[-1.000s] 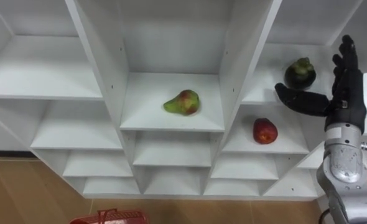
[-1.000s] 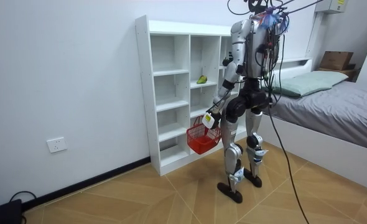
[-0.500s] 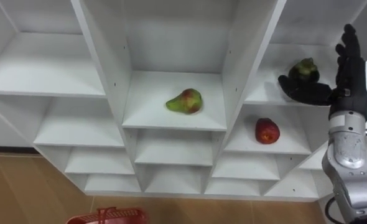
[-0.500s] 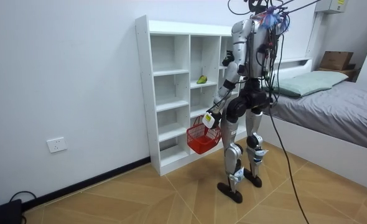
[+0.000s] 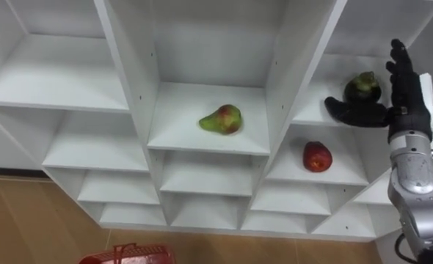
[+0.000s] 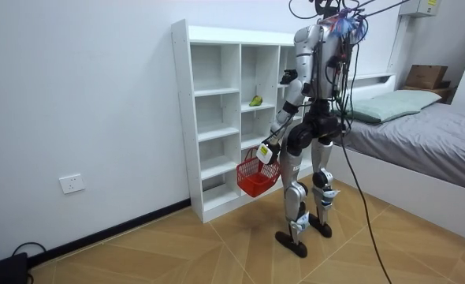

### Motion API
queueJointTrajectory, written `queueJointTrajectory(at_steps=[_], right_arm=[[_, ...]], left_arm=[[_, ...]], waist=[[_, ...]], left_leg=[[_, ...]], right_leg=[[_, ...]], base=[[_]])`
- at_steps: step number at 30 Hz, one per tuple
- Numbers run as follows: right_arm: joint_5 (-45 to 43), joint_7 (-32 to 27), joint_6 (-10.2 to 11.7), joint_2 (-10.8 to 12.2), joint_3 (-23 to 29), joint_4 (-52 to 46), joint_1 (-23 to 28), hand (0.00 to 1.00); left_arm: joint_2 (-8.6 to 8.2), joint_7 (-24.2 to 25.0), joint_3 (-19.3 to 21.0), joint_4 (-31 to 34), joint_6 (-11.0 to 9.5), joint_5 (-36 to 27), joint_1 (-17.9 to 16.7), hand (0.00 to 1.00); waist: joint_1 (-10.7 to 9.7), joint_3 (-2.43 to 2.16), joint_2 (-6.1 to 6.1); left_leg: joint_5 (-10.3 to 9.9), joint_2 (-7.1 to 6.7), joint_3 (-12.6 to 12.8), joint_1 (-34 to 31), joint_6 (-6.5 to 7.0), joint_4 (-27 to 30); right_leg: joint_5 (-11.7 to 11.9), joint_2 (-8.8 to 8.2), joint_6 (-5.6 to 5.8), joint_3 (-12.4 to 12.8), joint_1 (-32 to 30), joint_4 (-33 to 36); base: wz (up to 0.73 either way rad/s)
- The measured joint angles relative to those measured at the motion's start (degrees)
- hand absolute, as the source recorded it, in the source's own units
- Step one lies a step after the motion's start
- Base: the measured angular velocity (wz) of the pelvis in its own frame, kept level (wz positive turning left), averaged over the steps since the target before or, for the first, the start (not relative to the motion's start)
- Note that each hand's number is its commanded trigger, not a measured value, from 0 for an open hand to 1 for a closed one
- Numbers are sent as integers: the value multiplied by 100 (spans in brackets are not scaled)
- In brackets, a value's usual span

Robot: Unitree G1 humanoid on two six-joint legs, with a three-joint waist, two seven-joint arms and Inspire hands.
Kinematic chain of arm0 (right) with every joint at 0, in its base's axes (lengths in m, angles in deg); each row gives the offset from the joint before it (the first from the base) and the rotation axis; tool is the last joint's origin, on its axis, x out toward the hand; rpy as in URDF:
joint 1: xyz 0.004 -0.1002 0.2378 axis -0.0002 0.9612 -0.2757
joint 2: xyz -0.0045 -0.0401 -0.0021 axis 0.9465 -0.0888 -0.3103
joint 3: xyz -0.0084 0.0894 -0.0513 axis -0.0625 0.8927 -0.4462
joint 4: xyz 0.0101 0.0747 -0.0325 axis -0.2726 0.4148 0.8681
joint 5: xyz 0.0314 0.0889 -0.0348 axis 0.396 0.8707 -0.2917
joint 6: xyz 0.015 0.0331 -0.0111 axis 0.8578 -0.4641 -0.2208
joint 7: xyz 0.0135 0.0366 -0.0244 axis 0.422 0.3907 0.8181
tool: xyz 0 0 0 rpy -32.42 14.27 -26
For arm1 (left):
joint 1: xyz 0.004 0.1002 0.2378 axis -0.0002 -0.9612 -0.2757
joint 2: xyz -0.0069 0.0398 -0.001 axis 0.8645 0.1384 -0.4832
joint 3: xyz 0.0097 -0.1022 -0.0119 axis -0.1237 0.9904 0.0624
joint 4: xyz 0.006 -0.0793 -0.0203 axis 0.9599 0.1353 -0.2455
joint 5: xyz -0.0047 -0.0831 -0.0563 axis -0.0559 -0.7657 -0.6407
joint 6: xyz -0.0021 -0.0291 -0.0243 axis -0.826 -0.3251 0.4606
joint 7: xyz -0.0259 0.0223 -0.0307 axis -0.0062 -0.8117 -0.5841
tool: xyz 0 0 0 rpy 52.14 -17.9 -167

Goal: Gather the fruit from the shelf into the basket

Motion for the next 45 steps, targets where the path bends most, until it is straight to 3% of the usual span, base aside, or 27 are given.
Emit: queueJointTrajectory(at_steps=[11,12,13,14,15,28,45], right_arm=[[-10,322,-9,0,69,261,-84,0],[-10,344,-11,0,71,291,-110,14],[-11,357,-11,0,78,306,-116,55],[-11,364,-9,0,82,314,-117,72],[-16,383,-6,0,100,323,-117,100],[-231,386,82,-16,613,831,-323,100],[-227,374,83,9,604,907,-304,100]], left_arm=[[5,1,-16,-2,50,-16,35,100],[5,2,-16,-2,54,-16,35,100],[6,3,-16,-2,55,-16,34,100],[6,3,-16,-2,55,-17,34,100],[7,3,-16,-2,55,-17,34,100],[42,-37,-22,90,153,-54,-26,100],[45,-83,-25,146,152,-52,-35,100]], waist=[[3,-24,39],[0,-24,38],[2,-26,36],[3,-27,34],[4,-29,31],[-61,-60,-20],[4,-54,-60]], left_leg=[[0,0,-26,14,0,57],[0,0,-25,13,0,59],[0,0,-25,14,0,61],[0,0,-25,15,0,61],[0,0,-25,16,0,62],[0,0,-25,38,0,62],[-4,3,-29,55,-1,40]], right_leg=[[5,-11,-8,-91,81,-2],[5,-12,-9,-91,81,-1],[5,-12,-9,-91,83,-1],[5,-12,-9,-91,84,-1],[5,-12,-9,-91,84,-2],[5,-10,-8,-96,110,-23],[6,-8,-8,-112,125,-9]], base=[[3],[0],[0],[0],[0],[0],[0]])
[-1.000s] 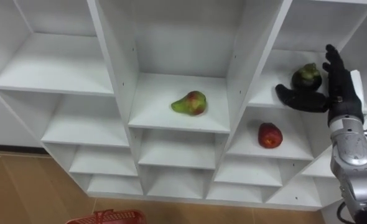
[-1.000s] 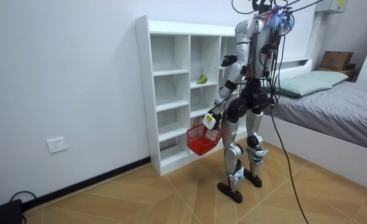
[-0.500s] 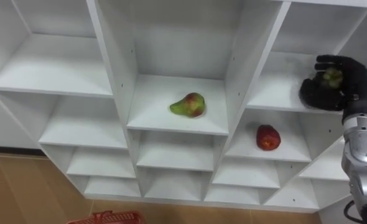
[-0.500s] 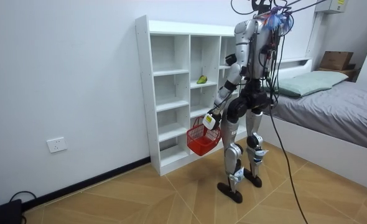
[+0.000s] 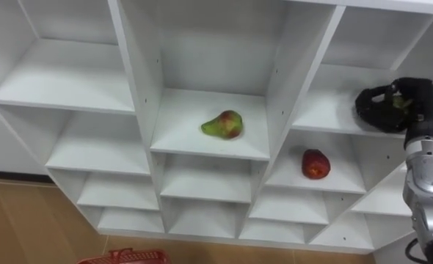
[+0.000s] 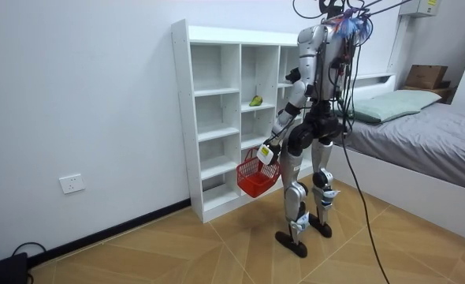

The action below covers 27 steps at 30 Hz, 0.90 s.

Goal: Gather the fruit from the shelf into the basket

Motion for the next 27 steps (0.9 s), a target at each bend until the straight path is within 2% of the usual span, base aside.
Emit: queueJointTrajectory(at_steps=[5,12,17,23,25,26,27], right_arm=[[-13,-11,-5,4,-29,-88,46,100],[-184,-26,36,8,-195,-713,461,100],[-45,62,-1,107,-201,-1195,782,100],[315,440,-10,441,-136,-1878,1147,100],[420,625,3,573,-252,-2262,1361,100],[431,685,15,609,-282,-2332,1406,100],[449,820,116,642,-437,-2428,1512,100]], left_arm=[[0,5,-6,49,0,0,1,100],[14,12,-121,54,-105,-7,28,100],[15,-57,-111,-57,-131,-5,28,100],[8,9,-81,14,-149,-3,26,100],[-2,27,-161,66,-163,-8,37,100],[-1,27,-193,84,-176,-10,45,100],[-3,30,-271,87,-192,-10,79,100]], waist=[[24,0,-5],[17,10,-20],[-4,14,-25],[-124,30,14],[-153,17,69],[-168,20,83],[-214,26,110]], left_leg=[[0,0,1,-22,0,-11],[0,2,27,14,0,-17],[1,4,37,37,-1,-68],[0,15,75,22,-2,-69],[-8,36,170,-21,-9,-69],[-8,39,177,-41,-9,-67],[-8,43,188,-44,-10,-65]], right_leg=[[0,1,0,9,-8,6],[0,2,0,41,-30,12],[0,7,0,54,-32,8],[0,17,0,90,-68,2],[14,37,-16,178,-136,11],[18,40,-19,186,-149,12],[21,42,-21,187,-151,12]], base=[[0],[-1],[0],[-3],[-20],[-10],[-3]])
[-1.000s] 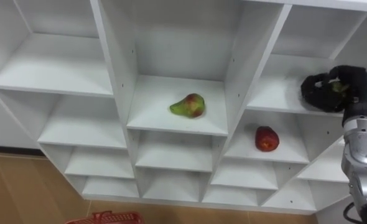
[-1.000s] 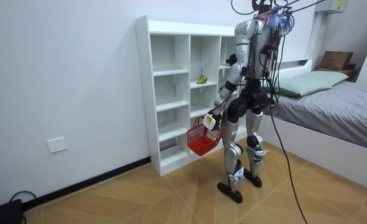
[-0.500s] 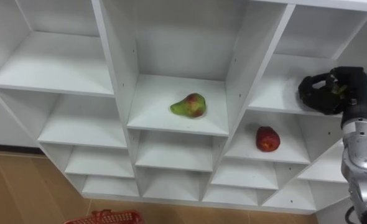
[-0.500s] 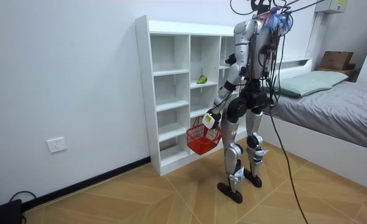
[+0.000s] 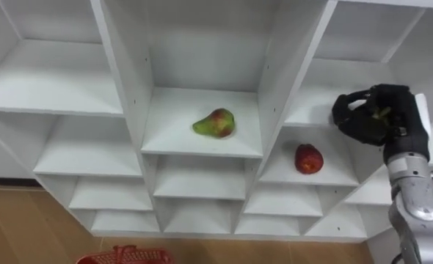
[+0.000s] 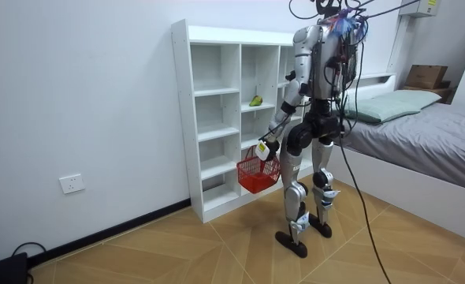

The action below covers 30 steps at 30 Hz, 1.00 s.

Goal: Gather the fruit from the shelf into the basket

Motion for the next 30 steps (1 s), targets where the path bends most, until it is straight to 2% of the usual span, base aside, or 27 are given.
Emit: queueJointTrajectory(at_steps=[1,2,3,4,5,6,9,13,17,21,26,30], right_arm=[[14,172,104,40,-171,-82,100,100],[24,267,116,62,-259,-100,123,100],[44,468,31,63,-452,-90,192,100],[39,693,-196,67,-667,-55,314,100],[37,806,-304,69,-787,-53,392,100],[36,1017,-455,70,-995,-55,537,100],[42,1423,-640,57,-1332,-61,614,100],[44,1696,-638,56,-1564,-74,546,100],[46,1690,-633,101,-1654,-80,525,100],[40,1571,-586,115,-1810,12,347,100],[-46,1574,-598,131,-2057,175,203,100],[-210,1453,-575,292,-2068,588,1,100]], left_arm=[[-3,2,-69,0,-8,0,11,100],[-3,1,-100,0,-11,0,15,100],[-5,0,-182,0,-11,2,60,100],[-19,1,-253,0,-15,2,116,100],[-26,1,-290,1,-15,2,136,100],[-36,6,-355,0,-16,4,163,100],[-59,64,-361,-1,-15,5,202,100],[-67,128,-439,-46,-15,3,353,100],[-122,113,-538,-27,-16,-8,504,100],[-134,93,-823,-28,-42,-14,819,100],[-135,144,-1101,-29,-102,-232,1156,100],[-188,194,-1333,47,-141,-372,1261,100]], waist=[[-56,-16,26],[-86,-23,40],[-92,-21,59],[-72,-10,82],[-71,-9,99],[-32,-40,113],[84,-14,240],[112,-1,224],[111,14,183],[102,15,183],[92,37,191],[37,56,223]], left_leg=[[0,2,4,4,0,1],[-1,2,7,6,-1,1],[-2,3,16,4,-2,1],[-2,4,16,-5,-2,3],[-2,4,18,-9,-2,5],[-1,3,43,-26,-1,6],[8,6,160,-133,10,29],[10,8,188,-216,13,91],[10,6,171,-270,14,109],[14,15,162,-506,20,200],[18,27,159,-795,25,288],[21,38,144,-958,27,328]], right_leg=[[0,1,0,2,3,1],[0,3,0,5,4,2],[6,4,-3,11,-2,2],[14,4,-3,10,-10,3],[18,3,-2,14,-22,4],[21,3,-3,51,-88,31],[25,-4,-6,163,-290,141],[26,-2,-8,230,-407,204],[33,-4,-9,213,-434,189],[73,-2,-16,209,-628,197],[86,-8,-20,180,-931,301],[99,-8,-40,137,-1062,298]], base=[[0],[0],[0],[0],[-4],[-15],[-18],[-6],[1],[0],[0],[1]])
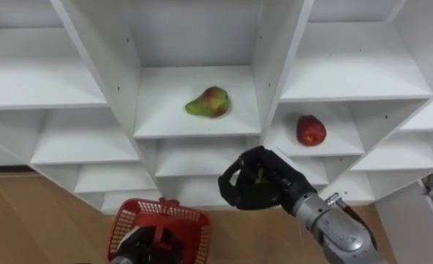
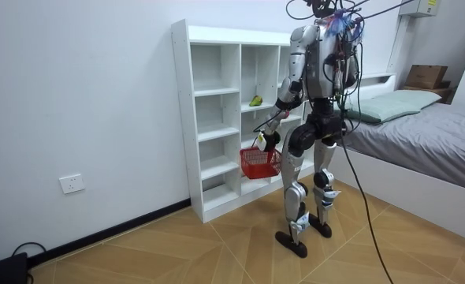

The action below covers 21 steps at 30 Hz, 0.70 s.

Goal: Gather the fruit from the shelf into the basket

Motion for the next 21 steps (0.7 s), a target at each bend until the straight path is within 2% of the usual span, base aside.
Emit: queueJointTrajectory(at_steps=[5,9,11,13,14,15,18,21], right_arm=[[-49,-176,10,51,37,308,-209,100],[-167,-360,241,74,17,512,-291,100],[-169,-483,325,84,-3,716,-414,100],[-168,-678,405,154,-27,934,-630,100],[-169,-722,433,180,-28,1013,-698,100],[-173,-781,537,200,-26,1214,-816,100],[-166,-898,653,268,-37,1500,-903,100],[-150,-952,664,298,-160,1620,-922,100]], left_arm=[[-80,106,-59,2,-116,-398,114,100],[-87,216,-273,12,-163,-579,131,100],[-113,203,-289,154,-209,-632,130,100],[-115,205,-478,347,-386,-888,168,100],[-116,207,-508,381,-413,-908,180,100],[-117,206,-553,418,-471,-977,190,100],[-135,217,-640,595,-499,-1010,181,100],[-150,219,-688,747,-507,-1193,185,100]], waist=[[-10,39,75],[14,75,145],[19,75,152],[38,85,194],[37,85,201],[26,86,206],[32,89,228],[49,89,231]], left_leg=[[0,15,-53,-390,0,169],[11,17,-32,-501,11,182],[20,18,-6,-584,17,200],[31,18,3,-774,32,276],[35,18,10,-814,36,287],[47,14,20,-856,39,291],[57,15,18,-926,40,301],[73,15,11,-1006,41,302]], right_leg=[[23,-14,-26,-71,-343,94],[32,-14,-36,-38,-476,132],[32,-20,-37,-9,-597,196],[56,-28,-42,11,-771,240],[58,-32,-42,19,-819,265],[58,-40,-42,26,-886,305],[67,-39,-50,23,-948,299],[80,-39,-52,20,-1021,295]], base=[[4],[-3],[-5],[0],[-4],[0],[0],[0]])
